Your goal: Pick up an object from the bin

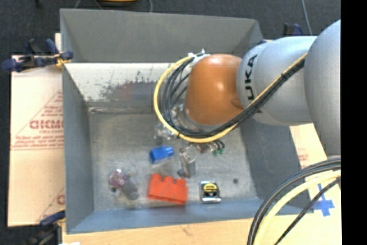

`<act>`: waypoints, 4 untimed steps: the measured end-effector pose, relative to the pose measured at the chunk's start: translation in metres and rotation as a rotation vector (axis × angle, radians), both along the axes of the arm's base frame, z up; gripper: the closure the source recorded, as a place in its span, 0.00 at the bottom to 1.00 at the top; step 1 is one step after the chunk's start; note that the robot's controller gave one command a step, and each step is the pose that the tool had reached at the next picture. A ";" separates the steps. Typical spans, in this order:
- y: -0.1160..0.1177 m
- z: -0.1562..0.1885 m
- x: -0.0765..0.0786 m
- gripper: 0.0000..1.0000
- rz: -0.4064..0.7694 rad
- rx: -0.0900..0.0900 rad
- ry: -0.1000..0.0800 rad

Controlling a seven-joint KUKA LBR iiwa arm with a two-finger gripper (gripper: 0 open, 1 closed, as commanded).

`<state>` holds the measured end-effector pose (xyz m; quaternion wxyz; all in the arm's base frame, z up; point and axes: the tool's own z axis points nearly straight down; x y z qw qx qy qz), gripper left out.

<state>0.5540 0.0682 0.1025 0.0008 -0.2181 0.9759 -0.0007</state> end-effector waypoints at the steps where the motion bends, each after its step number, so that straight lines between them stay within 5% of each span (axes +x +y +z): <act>1: 0.002 -0.033 0.009 0.00 0.047 0.001 -0.002; 2: 0.003 -0.032 0.009 1.00 0.044 0.003 -0.002; 3: -0.003 0.088 -0.002 1.00 0.015 0.001 -0.009; 4: 0.021 -0.034 -0.011 1.00 0.302 0.001 0.001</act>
Offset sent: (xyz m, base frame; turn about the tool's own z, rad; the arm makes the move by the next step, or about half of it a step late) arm 0.0074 0.0033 -0.0325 -0.0506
